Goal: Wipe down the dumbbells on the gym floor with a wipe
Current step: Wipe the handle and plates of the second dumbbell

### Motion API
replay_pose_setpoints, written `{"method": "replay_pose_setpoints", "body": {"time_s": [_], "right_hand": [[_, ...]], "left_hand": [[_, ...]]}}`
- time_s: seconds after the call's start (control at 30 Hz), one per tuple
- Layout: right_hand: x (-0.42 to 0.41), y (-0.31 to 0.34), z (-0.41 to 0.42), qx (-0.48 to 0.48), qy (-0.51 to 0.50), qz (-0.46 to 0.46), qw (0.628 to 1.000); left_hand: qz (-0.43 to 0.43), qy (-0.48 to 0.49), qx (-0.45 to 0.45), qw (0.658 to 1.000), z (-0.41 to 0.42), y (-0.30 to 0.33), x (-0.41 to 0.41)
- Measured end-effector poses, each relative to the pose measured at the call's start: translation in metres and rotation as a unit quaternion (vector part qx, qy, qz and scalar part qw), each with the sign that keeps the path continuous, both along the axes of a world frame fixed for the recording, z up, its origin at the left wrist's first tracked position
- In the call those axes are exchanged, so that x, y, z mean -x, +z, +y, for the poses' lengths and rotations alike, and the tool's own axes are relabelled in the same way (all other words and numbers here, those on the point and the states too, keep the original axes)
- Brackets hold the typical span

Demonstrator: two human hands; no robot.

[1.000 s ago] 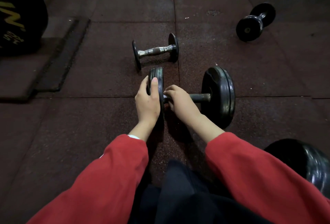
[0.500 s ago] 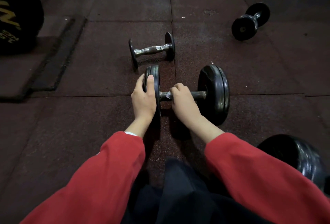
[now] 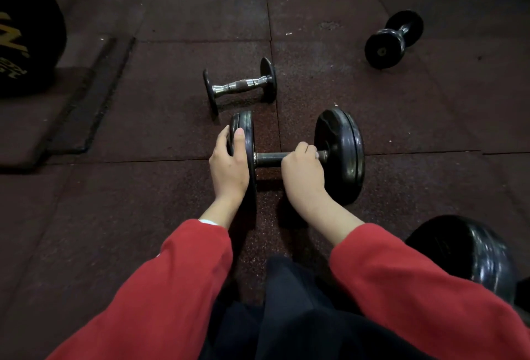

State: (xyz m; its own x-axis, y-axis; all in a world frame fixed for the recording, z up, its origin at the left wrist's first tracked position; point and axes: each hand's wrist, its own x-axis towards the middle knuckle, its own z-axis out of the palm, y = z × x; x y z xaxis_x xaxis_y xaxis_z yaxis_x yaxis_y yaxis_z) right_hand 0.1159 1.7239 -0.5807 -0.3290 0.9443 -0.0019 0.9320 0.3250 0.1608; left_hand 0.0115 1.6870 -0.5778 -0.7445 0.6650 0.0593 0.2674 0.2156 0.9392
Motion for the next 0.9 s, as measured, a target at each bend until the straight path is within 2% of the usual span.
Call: {"method": "replay_pose_setpoints", "body": {"time_s": [0.17,0.27,0.43,0.6,0.73,0.8,0.9], "right_hand": [[0.000,0.008,0.001,0.029,-0.053,-0.032,0.998],[0.003,0.016,0.010,0.032,-0.008,-0.055,0.998],[-0.007,0.009,0.019,-0.016,0.049,-0.009,0.999],[-0.010,0.007,0.005,0.013,-0.014,-0.055,0.998],[-0.015,0.014,0.010,-0.004,0.023,-0.053,0.998],[-0.013,0.018,0.015,0.015,0.044,-0.020,0.999],[-0.007,0.015,0.018,0.049,0.120,0.089,0.988]], "left_hand": [[0.004,-0.005,0.003,1.000,0.000,0.000,0.000],[0.004,-0.003,0.006,1.000,0.000,0.001,0.000],[0.000,-0.006,0.010,1.000,0.002,0.003,0.000],[-0.001,-0.006,0.006,1.000,0.000,0.003,-0.001],[-0.006,-0.004,0.011,1.000,0.000,0.002,-0.002],[-0.001,-0.001,0.013,1.000,0.001,0.002,-0.002],[0.005,0.004,0.011,1.000,-0.001,0.000,-0.002]]}}
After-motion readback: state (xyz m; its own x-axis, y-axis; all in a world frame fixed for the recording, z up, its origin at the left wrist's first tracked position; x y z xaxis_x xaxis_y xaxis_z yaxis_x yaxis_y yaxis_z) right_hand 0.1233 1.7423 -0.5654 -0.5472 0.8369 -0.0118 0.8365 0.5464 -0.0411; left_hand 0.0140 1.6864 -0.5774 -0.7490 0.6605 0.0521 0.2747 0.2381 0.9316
